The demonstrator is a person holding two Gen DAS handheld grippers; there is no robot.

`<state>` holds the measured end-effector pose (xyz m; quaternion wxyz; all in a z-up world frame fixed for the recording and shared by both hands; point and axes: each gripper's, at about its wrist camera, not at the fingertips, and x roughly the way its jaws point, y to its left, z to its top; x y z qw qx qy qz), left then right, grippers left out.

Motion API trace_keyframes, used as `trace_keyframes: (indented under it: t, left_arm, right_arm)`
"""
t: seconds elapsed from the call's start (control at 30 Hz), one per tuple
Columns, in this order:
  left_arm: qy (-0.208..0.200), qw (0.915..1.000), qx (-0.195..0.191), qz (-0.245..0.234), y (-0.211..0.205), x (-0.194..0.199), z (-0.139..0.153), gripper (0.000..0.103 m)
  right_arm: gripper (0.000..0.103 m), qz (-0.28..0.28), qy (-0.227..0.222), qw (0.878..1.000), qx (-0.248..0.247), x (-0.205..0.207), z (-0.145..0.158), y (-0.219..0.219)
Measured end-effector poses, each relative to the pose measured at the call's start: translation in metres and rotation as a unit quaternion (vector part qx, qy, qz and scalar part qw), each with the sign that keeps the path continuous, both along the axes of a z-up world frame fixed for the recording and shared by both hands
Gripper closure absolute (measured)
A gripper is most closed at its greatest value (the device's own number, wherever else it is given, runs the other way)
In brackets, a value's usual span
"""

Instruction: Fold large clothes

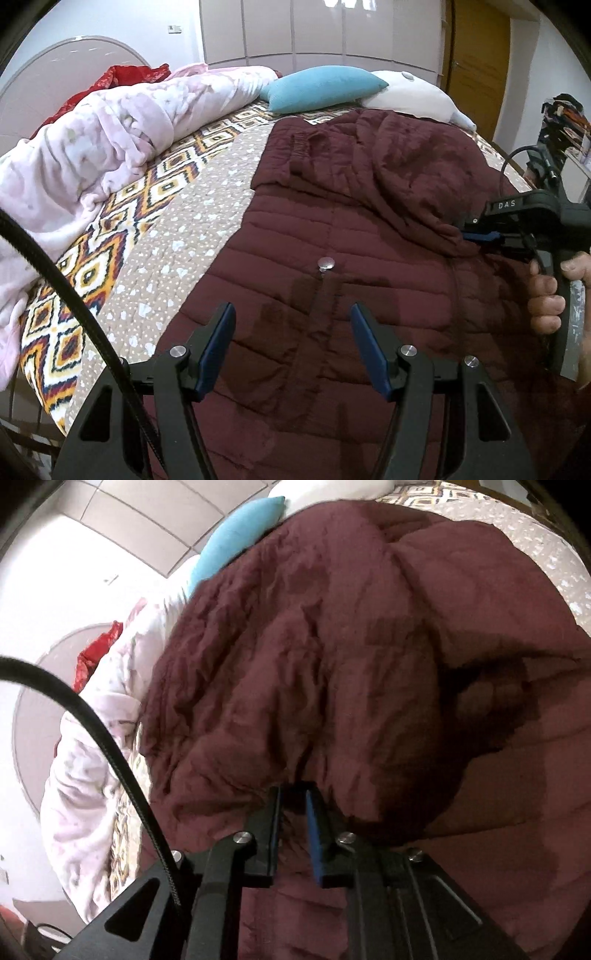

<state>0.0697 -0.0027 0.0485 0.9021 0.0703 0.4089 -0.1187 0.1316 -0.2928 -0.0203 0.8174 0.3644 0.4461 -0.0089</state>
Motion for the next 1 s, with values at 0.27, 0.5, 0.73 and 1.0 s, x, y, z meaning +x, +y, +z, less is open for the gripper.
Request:
trace_keyframes:
  t: [0.27,0.5,0.73,1.0]
  left_arm:
    - [-0.006,0.9999,-0.005,-0.007,0.001,-0.016,0.011,0.039]
    - [-0.01,0.9998,-0.005,-0.018,-0.004,-0.032,0.016,0.039]
    - [-0.001,0.9998,-0.001,-0.017,-0.005,-0.037,0.011,0.039]
    - [0.003,0.9999,0.004,-0.01,0.002,-0.036,0.008,0.039]
  right_arm:
    - [0.083,0.01,-0.013,0.996,-0.083,-0.032,0.042,0.014]
    - [0.078,-0.016,0.001,0.992,-0.125,-0.064,0.048,0.001]
    - [0.078,-0.01,0.019,0.985,-0.173,-0.029,0.037,0.009]
    - [0.074,-0.014,0.056,0.985,-0.165,-0.013,0.017,0.006]
